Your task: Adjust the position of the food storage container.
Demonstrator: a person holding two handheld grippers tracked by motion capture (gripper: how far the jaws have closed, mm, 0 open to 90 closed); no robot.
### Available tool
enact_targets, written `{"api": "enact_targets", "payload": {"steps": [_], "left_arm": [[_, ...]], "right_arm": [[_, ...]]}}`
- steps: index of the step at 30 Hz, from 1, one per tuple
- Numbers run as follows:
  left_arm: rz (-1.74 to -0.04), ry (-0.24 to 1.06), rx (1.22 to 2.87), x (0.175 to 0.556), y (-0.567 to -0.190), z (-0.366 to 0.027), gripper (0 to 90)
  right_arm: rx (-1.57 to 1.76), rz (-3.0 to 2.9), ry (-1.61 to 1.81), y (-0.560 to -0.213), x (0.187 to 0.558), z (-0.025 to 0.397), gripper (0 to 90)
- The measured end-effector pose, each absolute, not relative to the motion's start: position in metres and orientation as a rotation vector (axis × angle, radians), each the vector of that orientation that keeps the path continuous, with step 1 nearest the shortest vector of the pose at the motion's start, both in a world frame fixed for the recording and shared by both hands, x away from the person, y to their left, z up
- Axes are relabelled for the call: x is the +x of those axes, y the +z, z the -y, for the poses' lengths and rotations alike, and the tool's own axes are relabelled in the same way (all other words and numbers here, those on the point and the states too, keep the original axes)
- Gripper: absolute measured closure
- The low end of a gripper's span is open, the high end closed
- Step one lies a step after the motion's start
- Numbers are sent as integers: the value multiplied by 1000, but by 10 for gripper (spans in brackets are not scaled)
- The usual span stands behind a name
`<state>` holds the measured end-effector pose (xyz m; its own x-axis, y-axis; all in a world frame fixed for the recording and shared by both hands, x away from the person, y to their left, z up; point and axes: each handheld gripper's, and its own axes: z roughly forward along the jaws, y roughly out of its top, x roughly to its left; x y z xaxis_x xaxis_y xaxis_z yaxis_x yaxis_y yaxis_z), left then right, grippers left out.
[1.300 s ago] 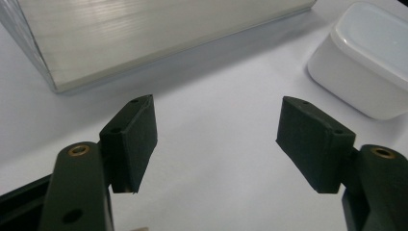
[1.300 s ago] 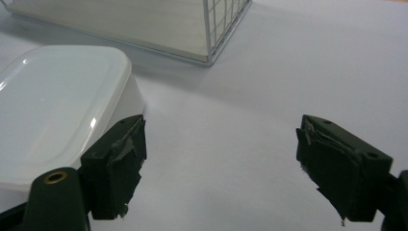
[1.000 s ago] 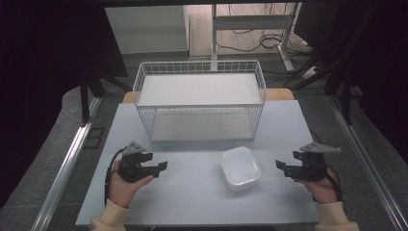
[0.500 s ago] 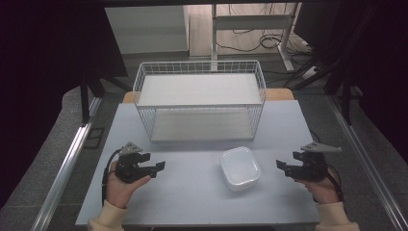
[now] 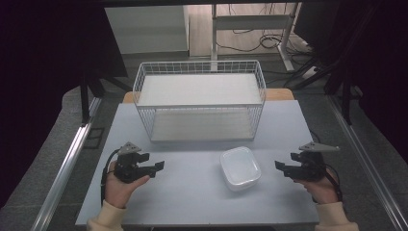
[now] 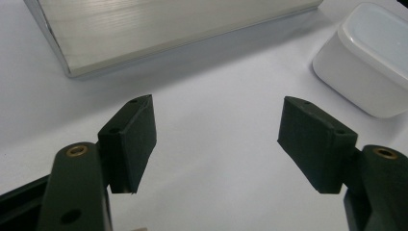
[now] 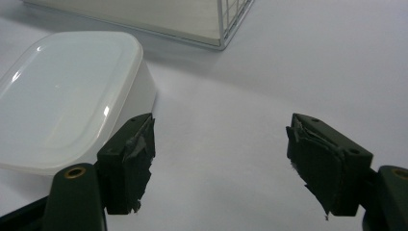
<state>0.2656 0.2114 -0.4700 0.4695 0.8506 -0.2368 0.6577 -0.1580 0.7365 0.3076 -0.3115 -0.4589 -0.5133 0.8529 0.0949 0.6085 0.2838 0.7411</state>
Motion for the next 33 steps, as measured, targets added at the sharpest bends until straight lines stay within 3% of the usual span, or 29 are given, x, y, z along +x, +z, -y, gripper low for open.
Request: {"api": "enact_targets", "payload": {"steps": [13,25,33], "left_arm": [[-1240,279,1899,262,-467,-209,286],[-1219,276,1909,263,-465,-202,285],[-1234,292,1899,263,-464,-202,284]], "right_arm": [[1354,-2331,1032,-438,312,294,282],[1336,-2386,1018,-434,320,279,415],[1322,-2459,962,-444,323,269,569]]}}
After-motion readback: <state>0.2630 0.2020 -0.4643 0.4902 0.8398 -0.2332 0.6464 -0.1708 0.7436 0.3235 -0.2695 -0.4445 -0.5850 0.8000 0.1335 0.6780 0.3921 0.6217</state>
